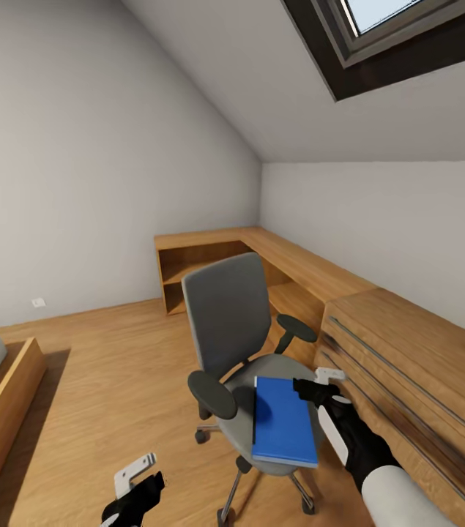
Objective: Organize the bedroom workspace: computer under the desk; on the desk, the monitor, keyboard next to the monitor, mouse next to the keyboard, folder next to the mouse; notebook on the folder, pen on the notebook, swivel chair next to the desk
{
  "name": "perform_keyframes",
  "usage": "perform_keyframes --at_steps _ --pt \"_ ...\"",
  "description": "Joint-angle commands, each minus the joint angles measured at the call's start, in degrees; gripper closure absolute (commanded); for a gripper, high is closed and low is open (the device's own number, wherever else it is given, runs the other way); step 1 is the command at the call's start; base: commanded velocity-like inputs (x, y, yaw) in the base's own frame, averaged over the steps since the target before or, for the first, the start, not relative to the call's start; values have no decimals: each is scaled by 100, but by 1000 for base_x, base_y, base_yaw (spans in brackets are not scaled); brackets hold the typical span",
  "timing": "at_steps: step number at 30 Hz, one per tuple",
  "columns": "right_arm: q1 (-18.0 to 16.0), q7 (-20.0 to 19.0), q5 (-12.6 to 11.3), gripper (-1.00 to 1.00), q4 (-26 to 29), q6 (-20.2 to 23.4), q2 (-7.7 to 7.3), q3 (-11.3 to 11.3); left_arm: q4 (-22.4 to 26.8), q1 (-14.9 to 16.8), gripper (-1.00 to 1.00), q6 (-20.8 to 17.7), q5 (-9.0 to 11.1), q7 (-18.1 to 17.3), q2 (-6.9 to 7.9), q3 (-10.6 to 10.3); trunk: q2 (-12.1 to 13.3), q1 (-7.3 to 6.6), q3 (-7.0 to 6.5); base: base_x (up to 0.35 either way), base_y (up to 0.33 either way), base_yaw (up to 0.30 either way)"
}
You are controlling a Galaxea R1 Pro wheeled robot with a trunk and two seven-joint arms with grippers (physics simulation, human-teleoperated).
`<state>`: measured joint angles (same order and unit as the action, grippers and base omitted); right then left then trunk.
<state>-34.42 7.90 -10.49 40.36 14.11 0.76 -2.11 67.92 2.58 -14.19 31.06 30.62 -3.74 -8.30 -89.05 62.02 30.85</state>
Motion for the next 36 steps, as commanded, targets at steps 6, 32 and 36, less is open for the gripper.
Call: perform_keyframes --at_steps 6,32,36 --pt "-578 -457 -320 -100 -954 14 -92 26 515 6 -100 -618 158 31 9 330 -246 132 115 0 0 0" --pt "-653 -1195 -443 -100 -1234 -162 -241 26 635 5 -100 -225 111 31 -20 300 -1288 703 581 0 0 0" --pt "-653 -1194 -443 -100 -1303 -240 -241 22 629 6 -100 -207 111 33 -26 296 -1449 791 653 0 0 0"
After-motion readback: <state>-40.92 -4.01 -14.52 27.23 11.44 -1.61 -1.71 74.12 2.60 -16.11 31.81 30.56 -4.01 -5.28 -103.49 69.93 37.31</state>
